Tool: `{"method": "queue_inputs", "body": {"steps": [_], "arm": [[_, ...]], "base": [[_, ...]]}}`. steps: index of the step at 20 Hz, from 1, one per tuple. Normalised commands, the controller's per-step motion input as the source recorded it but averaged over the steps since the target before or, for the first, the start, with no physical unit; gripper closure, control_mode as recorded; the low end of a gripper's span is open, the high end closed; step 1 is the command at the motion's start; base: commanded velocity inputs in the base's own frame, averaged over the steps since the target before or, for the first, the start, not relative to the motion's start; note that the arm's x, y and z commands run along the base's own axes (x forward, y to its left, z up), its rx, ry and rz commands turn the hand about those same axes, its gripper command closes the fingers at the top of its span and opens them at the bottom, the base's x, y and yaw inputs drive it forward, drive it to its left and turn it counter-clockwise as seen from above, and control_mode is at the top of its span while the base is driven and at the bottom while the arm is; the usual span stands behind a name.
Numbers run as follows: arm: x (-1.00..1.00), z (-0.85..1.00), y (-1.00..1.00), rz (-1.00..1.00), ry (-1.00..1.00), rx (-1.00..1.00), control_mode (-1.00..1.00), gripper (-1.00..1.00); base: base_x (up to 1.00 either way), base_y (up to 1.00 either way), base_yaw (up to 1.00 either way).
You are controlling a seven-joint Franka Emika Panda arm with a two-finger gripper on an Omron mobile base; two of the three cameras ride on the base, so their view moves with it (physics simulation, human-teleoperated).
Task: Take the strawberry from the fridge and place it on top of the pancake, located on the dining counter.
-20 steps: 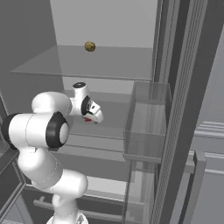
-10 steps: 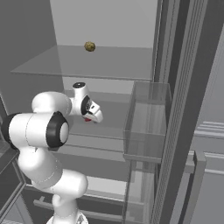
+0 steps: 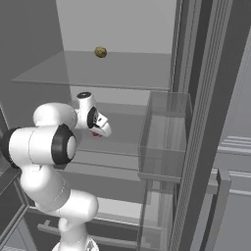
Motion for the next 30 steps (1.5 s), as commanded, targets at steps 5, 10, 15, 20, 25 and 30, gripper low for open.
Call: {"method": "queue_inputs", "body": {"steps": [5, 10, 15, 20, 25, 30], "arm": [[-0.85, 0.00, 0.00, 0.00, -0.03, 0.00, -1.00, 1.00], [-1.00, 0.08, -0.29, 0.07, -0.05, 0.05, -1.00, 1.00], [-1.00, 0.39, -0.21, 0.16, 0.00, 0.01, -1.00, 1.00], [-1.00, 0.71, -0.09, 0.25, 0.00, -0.04, -1.00, 1.00], [-1.00, 0.71, 0.00, 0.18, -0.08, -0.08, -1.00, 1.00], [-0.94, 0.53, 0.00, 0.07, -0.17, 0.00, -1.00, 1.00]], "base": [[0.00, 0.00, 0.00], [0.00, 0.00, 0.00], [0.00, 0.00, 0.00], [0.00, 0.00, 0.00], [0.00, 0.00, 0.00], [0.00, 0.00, 0.00]]}}
